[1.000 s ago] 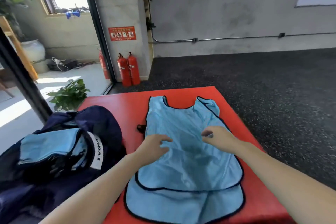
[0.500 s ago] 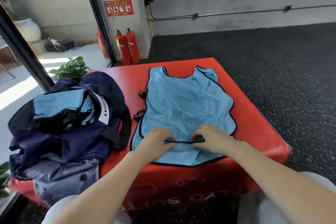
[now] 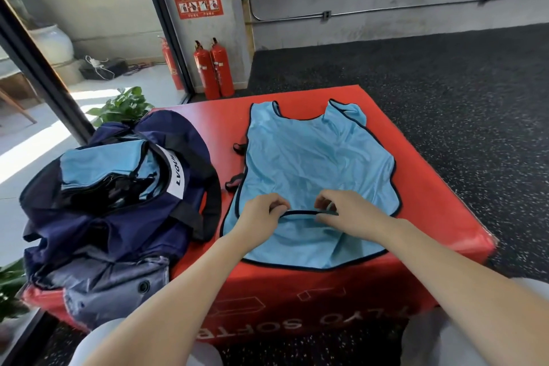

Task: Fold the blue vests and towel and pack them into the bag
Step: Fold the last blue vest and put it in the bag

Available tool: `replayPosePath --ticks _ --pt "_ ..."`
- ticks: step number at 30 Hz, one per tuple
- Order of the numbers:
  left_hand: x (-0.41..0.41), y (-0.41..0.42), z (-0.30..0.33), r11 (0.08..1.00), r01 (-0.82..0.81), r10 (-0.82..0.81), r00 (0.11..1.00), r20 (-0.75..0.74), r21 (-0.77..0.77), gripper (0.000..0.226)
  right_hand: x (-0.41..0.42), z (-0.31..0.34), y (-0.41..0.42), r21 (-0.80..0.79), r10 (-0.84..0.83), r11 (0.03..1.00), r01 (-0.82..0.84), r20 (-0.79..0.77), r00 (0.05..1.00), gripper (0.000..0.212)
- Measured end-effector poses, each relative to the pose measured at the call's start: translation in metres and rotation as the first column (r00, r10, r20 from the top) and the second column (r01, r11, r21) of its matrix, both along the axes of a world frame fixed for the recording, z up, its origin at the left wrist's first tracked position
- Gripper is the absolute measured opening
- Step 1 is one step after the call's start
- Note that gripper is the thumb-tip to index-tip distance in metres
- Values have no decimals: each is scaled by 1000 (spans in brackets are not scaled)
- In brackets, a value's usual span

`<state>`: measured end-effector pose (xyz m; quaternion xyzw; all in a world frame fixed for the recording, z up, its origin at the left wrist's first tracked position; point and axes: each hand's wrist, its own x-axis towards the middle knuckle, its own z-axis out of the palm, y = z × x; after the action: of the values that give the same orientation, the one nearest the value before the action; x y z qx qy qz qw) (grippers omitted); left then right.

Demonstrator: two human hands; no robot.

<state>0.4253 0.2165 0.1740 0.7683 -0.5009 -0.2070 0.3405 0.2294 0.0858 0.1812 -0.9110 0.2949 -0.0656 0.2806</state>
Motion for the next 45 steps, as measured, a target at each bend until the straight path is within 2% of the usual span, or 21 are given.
replayPosePath --ticks 3,7,9,12,17,20,22,24,28,31,36,42,45 --pt "2 -1 4 1000 7 -7 1000 -24 9 17 9 1 11 -173 43 983 -55 -69 997 36" --pt "6 -3 2 998 31 -29 999 -39 62 18 20 -5 19 -336 10 942 -13 -11 1000 45" --pt "7 -4 2 997 38 -35 998 -48 62 18 25 -8 20 -375 16 927 -11 11 1000 42" --pt "8 -2 4 997 39 -35 998 -53 64 17 30 -12 19 -424 58 905 -30 53 997 26" --pt "8 -2 7 999 21 -20 999 -50 28 10 34 -9 17 -341 32 940 11 121 992 19" --pt "9 3 7 997 68 -67 997 -26 28 28 34 -6 15 -246 -17 968 51 138 990 18" --pt "10 6 5 993 112 -115 987 109 34 33 32 -5 14 -202 -26 978 55 143 989 19" --pt "10 8 3 989 147 -139 955 263 -9 23 30 -4 14 -154 -27 987 51 153 988 18" --pt "18 14 9 979 171 -114 907 406 -107 19 19 0 10 -109 -31 993 50 172 985 18" --pt "35 25 11 984 149 -81 865 494 -100 19 -1 3 1 -138 -62 987 82 143 988 21" --pt "52 43 14 993 84 -31 872 488 -88 20 -45 14 -11 -209 -122 967 148 135 983 22" --pt "58 63 21 983 44 31 916 399 -176 18 -85 14 -11 -268 -128 943 198 258 958 21" --pt "54 80 19 976 51 36 922 386 -213 12 -101 9 -5 -396 -69 907 142 193 979 23"
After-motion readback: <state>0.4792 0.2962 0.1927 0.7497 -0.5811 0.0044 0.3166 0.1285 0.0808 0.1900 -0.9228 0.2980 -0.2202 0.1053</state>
